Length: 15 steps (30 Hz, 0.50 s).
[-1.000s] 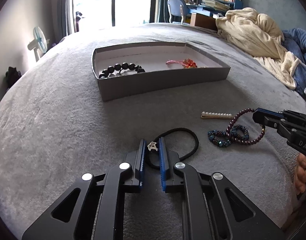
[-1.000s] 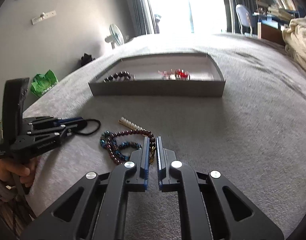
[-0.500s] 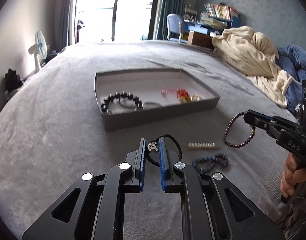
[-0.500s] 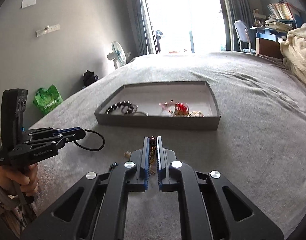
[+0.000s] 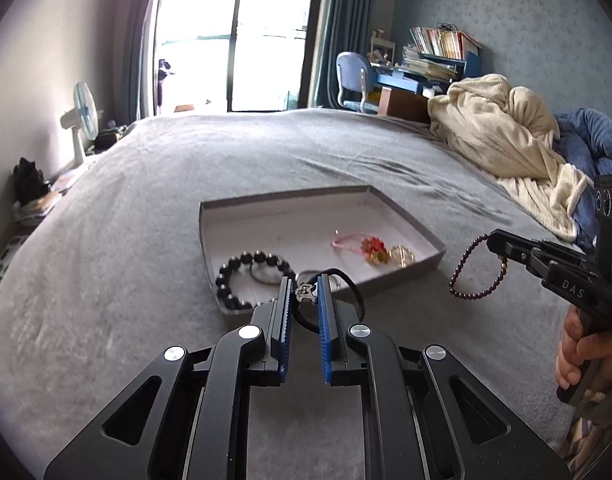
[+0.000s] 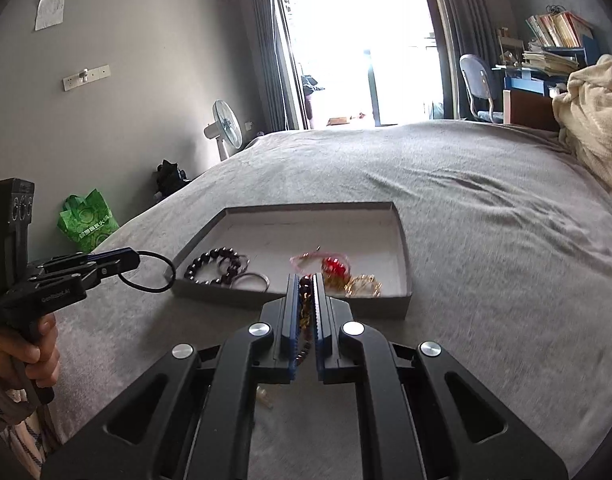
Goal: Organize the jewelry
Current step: 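Carry the hair tie and red bead bracelet into the tray, open both grippers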
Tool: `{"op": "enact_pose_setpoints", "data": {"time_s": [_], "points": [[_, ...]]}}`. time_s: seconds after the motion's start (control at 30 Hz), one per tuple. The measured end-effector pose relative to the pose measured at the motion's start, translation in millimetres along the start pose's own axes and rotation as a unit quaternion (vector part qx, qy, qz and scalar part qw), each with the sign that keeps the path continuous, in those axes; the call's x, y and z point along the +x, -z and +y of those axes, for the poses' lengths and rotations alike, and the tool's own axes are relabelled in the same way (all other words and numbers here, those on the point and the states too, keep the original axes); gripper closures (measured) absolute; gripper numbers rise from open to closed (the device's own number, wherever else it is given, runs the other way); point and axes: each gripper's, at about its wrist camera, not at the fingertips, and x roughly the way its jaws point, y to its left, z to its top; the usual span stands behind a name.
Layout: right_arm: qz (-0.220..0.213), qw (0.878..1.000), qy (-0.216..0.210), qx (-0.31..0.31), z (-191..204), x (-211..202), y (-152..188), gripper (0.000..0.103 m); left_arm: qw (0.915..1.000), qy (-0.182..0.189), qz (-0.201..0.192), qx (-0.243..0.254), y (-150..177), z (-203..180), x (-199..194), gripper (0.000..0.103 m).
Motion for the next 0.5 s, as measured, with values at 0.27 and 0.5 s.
{"op": "enact_pose_setpoints", "data": {"time_s": [0.27, 0.5], "points": [[0.005, 1.000, 0.007, -0.004, -8, 17, -15, 0.097, 1.0000, -0.003, -0.005, -0.002, -15, 6, 13, 0.090], [0.011, 1.000, 0.005, -0.012, -9, 38, -29, 0.097, 0.9999, -0.012, 0.002, -0.003, -29, 16, 33, 0.090]]}}
